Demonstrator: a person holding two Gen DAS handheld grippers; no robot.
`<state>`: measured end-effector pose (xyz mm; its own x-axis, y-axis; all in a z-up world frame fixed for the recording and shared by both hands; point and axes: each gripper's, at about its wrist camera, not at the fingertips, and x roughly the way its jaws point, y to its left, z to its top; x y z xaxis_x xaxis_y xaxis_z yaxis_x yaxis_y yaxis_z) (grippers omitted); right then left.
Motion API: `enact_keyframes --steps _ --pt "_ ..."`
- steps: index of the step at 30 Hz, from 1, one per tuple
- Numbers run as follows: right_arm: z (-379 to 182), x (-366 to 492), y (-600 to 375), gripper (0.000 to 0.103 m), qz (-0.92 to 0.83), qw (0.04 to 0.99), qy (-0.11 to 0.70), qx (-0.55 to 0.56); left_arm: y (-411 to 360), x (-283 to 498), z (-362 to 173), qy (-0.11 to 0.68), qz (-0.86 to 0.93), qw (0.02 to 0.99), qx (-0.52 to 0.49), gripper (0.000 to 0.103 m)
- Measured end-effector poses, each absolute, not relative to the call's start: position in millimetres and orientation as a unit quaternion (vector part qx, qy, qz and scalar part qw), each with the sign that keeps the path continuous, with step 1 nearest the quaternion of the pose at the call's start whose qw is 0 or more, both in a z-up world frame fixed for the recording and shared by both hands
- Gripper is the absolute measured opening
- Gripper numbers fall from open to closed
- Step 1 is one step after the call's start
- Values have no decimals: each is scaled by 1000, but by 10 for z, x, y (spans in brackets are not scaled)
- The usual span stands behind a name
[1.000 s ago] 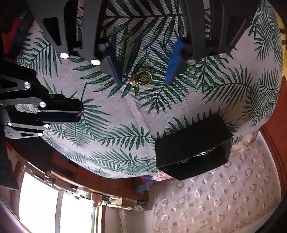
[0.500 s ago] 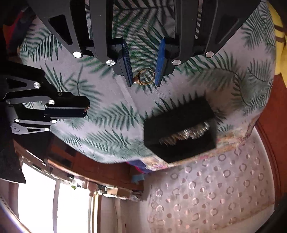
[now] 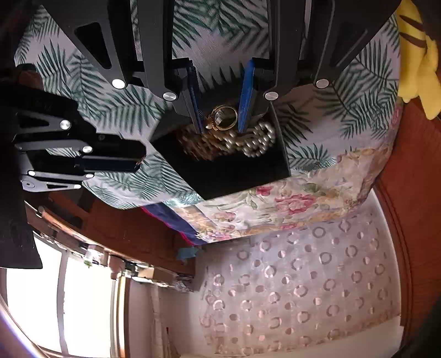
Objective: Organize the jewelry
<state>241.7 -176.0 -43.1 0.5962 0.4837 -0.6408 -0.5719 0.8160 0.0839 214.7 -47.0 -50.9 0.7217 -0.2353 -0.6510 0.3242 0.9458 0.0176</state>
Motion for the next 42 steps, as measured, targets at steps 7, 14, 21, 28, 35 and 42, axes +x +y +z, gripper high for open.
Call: enact_keyframes --steps 7,14,21,28,35,42 --pt "-518 2686 -1633 17 308 881 353 -61 -421 2404 -556 345 -141 926 60 24" --pt "-543 2808 -1619 18 306 883 353 -52 -339 2433 -568 339 -126 931 45 45" --pt "-480 2732 -1642 30 302 887 347 -47 -250 2275 -482 325 -113 938 35 68" --pt "-266 2408 -1706 60 277 907 316 -43 -175 1909 -358 305 -84 948 37 94" --pt "-71 1863 -1870 79 232 931 280 -29 -131 1498 -233 284 -71 955 37 95" --pt "44 1389 -2081 99 195 948 251 -2 -132 1116 -105 266 -52 962 31 95"
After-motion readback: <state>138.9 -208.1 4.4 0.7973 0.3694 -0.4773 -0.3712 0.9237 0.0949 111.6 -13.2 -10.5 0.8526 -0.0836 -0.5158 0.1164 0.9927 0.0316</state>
